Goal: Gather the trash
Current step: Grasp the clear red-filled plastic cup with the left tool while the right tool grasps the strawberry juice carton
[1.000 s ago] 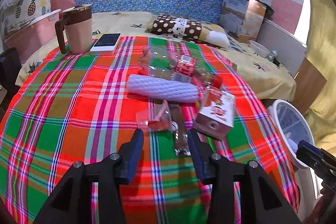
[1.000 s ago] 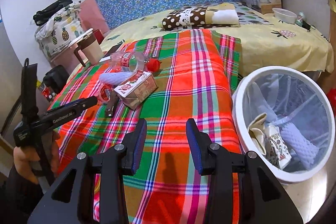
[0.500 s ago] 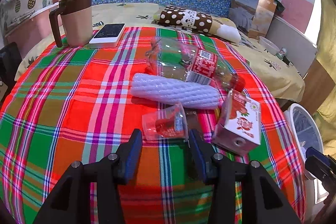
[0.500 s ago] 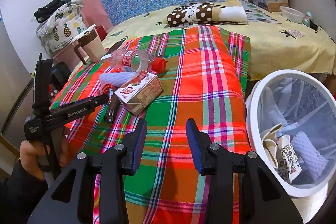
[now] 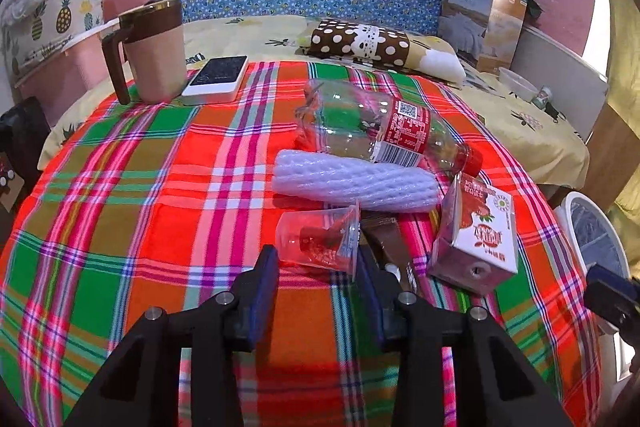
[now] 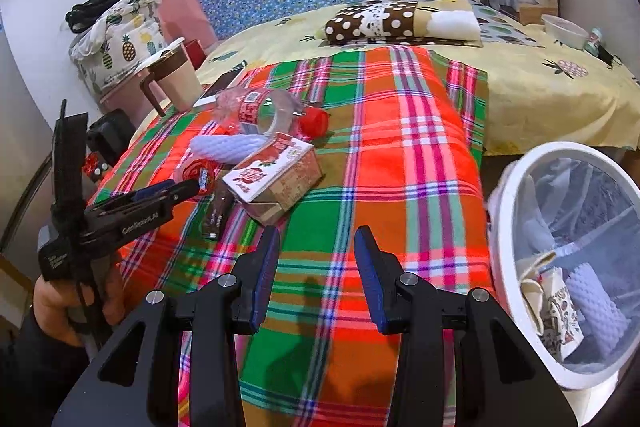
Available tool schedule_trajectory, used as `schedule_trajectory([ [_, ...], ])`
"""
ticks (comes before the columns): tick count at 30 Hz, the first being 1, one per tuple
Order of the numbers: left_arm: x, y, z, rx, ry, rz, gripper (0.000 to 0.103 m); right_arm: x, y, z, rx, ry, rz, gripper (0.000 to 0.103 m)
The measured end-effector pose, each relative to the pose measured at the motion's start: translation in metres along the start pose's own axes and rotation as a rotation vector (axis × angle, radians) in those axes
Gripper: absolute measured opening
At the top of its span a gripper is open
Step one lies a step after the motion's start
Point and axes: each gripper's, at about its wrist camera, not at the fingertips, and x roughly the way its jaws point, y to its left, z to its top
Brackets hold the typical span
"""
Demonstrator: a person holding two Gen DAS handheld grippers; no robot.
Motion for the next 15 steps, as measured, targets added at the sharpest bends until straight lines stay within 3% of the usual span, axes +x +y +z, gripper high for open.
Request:
schedule_trajectory([
  [9,-0.021,0.027,-0.014,-0.006,-0.003,0.027,0.04,0.019,0.027,0.013,-0.05,-0.003,0.018,0.041],
  [15,-0.032,0.046,-0.021,-0.03,0.0,0.031,0.04,0.041,0.044,0.018,-0.086,0.024,0.012,0.05],
])
